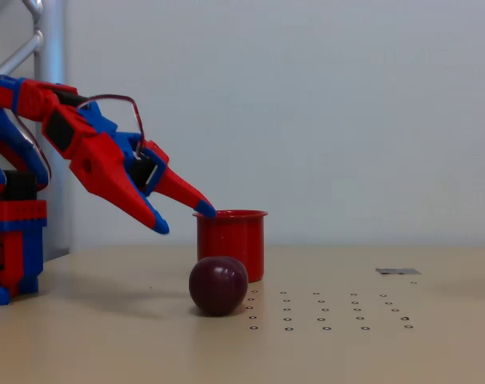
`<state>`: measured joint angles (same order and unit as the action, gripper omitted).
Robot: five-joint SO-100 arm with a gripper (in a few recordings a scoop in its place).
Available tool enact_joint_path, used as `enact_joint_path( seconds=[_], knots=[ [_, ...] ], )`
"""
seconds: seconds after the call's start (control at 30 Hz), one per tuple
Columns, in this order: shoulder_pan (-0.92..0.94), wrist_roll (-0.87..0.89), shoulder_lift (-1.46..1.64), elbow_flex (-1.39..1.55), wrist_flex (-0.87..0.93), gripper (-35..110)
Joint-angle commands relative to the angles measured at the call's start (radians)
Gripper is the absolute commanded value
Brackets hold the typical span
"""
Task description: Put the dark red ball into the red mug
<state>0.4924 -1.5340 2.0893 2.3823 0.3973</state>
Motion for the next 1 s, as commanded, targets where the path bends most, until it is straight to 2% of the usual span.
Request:
enact_joint_path(
  seconds=[0.0, 0.33, 0.67, 0.97],
  knots=[
    [0.002, 0.029, -0.005, -0.097, -0.026, 39],
    [0.002, 0.048, -0.077, -0.206, 0.115, 40],
    [-0.049, 0.051, -0.193, -0.195, 0.071, 41],
    [-0.202, 0.143, -0.267, -0.176, 0.040, 41]
  ],
)
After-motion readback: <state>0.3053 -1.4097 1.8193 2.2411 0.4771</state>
